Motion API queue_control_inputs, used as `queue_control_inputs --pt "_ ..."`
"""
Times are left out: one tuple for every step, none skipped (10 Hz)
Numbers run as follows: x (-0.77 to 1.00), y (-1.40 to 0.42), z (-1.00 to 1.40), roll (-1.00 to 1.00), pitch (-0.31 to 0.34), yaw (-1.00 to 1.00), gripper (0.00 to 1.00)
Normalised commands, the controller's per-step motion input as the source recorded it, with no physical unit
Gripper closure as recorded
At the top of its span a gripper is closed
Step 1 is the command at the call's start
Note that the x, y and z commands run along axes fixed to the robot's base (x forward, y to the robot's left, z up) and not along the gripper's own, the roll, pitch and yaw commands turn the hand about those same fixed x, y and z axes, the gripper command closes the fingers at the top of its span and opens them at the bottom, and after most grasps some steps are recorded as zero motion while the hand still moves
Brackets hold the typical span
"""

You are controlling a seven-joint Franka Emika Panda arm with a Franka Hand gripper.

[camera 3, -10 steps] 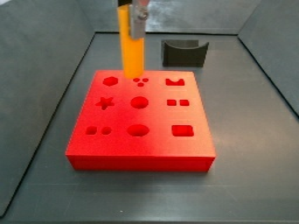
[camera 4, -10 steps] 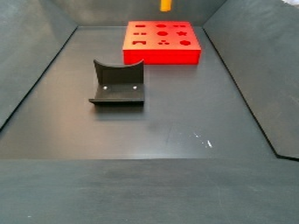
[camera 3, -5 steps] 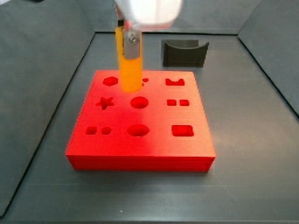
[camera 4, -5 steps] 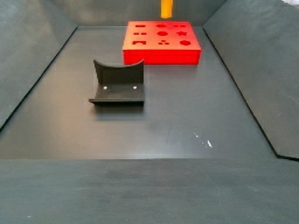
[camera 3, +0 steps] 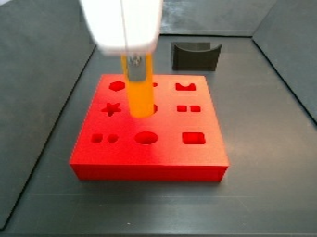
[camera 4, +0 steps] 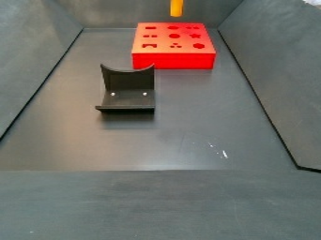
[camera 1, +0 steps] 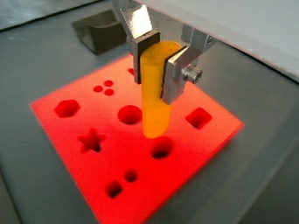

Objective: Insert the oval object.

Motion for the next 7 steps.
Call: queue_control_inputs --pt "0.22 -0.34 -0.16 0.04 0.0 -0.48 1.0" --pt "0.1 -0.1 -0.14 0.12 0.05 -0.61 1.0" --pt "0.0 0.0 -0.12 0.12 0.05 -0.55 1.0" --pt "0.0 0.04 -0.2 0.15 0.039 -0.4 1.0" --pt "-0.15 0.03 -0.21 0.07 0.0 -0.26 1.0" --pt "-0.12 0.0 -0.22 0.0 -0.01 -0.09 1.0" --pt "-0.06 0.0 -0.26 0.0 -0.033 0.0 1.0"
